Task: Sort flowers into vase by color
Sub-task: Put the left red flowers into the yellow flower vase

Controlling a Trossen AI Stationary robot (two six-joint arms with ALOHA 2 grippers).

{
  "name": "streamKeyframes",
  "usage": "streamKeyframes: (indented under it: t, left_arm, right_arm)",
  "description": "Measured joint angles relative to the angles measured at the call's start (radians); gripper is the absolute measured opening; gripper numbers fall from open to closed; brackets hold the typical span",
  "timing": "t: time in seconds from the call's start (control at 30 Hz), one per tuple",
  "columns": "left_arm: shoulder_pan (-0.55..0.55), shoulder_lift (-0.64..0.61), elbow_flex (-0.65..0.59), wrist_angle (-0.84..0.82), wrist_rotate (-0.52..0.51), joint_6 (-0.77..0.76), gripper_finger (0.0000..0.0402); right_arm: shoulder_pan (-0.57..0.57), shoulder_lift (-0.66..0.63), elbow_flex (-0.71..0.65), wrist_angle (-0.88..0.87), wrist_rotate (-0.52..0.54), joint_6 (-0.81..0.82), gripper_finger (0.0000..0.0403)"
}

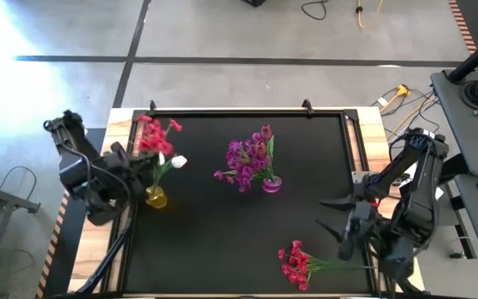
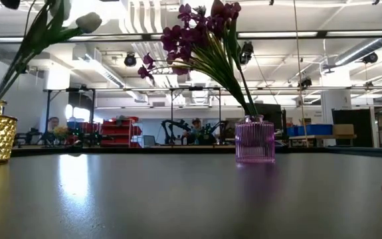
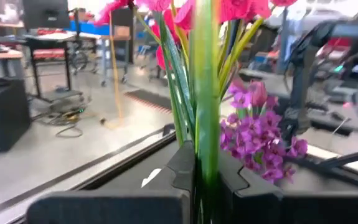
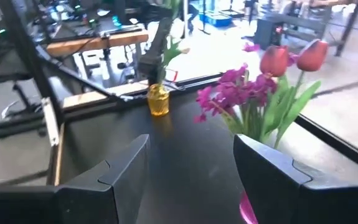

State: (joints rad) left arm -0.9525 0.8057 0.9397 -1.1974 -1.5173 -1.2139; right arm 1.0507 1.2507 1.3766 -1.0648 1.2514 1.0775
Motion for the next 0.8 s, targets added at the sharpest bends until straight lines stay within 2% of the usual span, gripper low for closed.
streamKeyframes:
  t: [0.1, 0.3, 0.57, 0.7, 0.8]
  left_arm:
    - [-0.059, -0.087, -0.061, 0.001, -0.05, 0.002, 0.0001]
    - [-0.124, -0.227, -0.143, 0.001, -0.055, 0.035, 0.0001]
    - [-0.147, -0.325, -0.226, 0.021, -0.052, 0.042, 0.0001]
    - [-0.147, -0.331, -0.242, 0.03, 0.023, 0.042, 0.0004]
    - [-0.147, -0.329, -0.228, 0.031, 0.162, 0.042, 0.0016]
  right_arm:
    - [-0.03, 0.0, 0.0, 0.0, 0.005, 0.04, 0.0224]
    - [-0.079, 0.002, 0.0, 0.0, 0.005, 0.127, 0.0224]
    - [-0.122, 0.002, 0.002, 0.009, 0.005, 0.129, 0.0224]
    - [-0.124, 0.001, 0.002, 0.011, 0.005, 0.128, 0.0224]
    - [-0.124, 0.001, 0.002, 0.012, 0.005, 0.13, 0.0224]
